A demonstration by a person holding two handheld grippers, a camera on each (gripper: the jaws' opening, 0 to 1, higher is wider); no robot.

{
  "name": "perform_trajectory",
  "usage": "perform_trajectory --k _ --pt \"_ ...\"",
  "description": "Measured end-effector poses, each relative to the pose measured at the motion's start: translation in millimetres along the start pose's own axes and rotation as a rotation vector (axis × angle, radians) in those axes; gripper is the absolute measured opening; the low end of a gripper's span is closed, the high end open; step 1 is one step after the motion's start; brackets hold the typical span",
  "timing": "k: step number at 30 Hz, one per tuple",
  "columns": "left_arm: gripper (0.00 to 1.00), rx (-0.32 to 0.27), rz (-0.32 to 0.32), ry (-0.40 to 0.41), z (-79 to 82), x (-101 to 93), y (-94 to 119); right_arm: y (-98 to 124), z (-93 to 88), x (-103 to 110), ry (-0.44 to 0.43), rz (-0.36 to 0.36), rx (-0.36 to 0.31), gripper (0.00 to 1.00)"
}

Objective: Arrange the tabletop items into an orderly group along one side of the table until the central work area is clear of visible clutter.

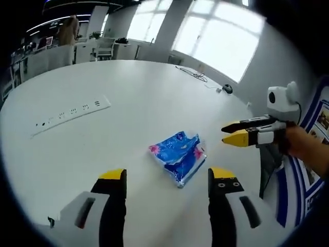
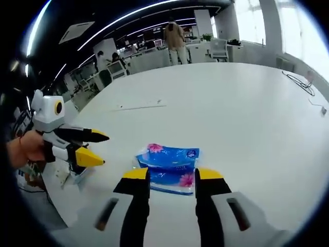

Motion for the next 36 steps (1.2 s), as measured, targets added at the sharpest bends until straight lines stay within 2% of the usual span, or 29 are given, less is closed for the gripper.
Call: perform_trajectory --k 5,18,36 --pt "0.65 -0.01 0.018 0.006 1.0 4.0 19 8 5.3 11 0.015 0.015 -0.021 0.37" --pt "0.71 -0.081 0.069 0.026 1.2 11.7 68 21 15.9 44 0.065 0.07 -0.047 0.44" --pt "0.77 -0.15 0.178 0.062 -14.8 37.5 144 15 34.6 98 0.141 0.161 -0.065 0.47"
Point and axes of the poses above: the point that each gripper's makers call its tool centre point, and the gripper's own axes: y roughly backward along the fingers, x roughly to its left, z roughly out of its top, the point moved 7 cm from there along y, roughly backward along the fingers, and after that the axes turned 4 degrees about x, right-handed, at the moved point
